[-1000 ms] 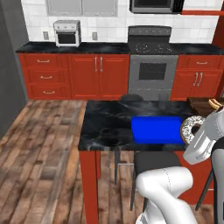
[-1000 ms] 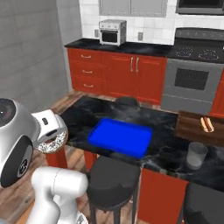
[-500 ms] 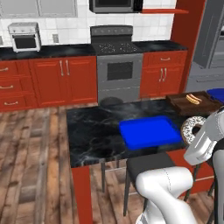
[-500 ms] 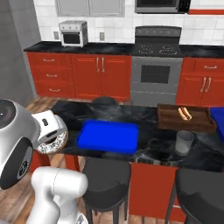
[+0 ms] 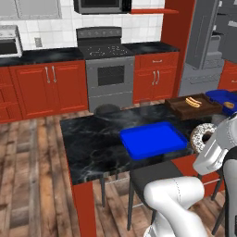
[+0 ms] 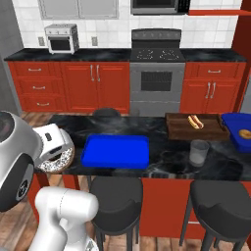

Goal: Take the cake and donut from the fridge and place them on the empty tray on the dining counter.

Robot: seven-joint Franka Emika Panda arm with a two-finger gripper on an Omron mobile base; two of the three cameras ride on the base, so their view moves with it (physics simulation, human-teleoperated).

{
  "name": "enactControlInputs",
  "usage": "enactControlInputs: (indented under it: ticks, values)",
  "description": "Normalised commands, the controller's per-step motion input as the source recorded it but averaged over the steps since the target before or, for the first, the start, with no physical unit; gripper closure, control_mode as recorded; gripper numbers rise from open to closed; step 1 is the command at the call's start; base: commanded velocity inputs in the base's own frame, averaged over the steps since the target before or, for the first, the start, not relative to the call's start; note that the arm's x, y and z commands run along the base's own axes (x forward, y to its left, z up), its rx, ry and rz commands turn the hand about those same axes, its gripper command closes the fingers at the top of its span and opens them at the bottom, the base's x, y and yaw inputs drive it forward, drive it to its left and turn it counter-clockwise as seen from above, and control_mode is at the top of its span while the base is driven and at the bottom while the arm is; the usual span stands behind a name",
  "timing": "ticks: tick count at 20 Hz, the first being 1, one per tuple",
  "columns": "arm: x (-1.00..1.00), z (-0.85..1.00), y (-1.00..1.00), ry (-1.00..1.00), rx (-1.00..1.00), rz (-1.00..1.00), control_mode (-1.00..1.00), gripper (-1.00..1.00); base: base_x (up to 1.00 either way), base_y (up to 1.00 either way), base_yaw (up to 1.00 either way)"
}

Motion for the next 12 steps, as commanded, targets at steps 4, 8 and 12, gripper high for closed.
enactControlInputs:
  ticks: [4, 8, 12]
  values:
    - [0.00, 0.00, 0.00, 0.00, 0.00, 0.00, 1.00, 1.00, 0.42, 0.02, -0.01]
    - [0.00, 0.00, 0.00, 0.00, 0.00, 0.00, 1.00, 1.00, 0.16, 0.02, -0.01]
    - [0.00, 0.00, 0.00, 0.00, 0.00, 0.00, 1.00, 1.00, 0.00, 0.07, 0.00]
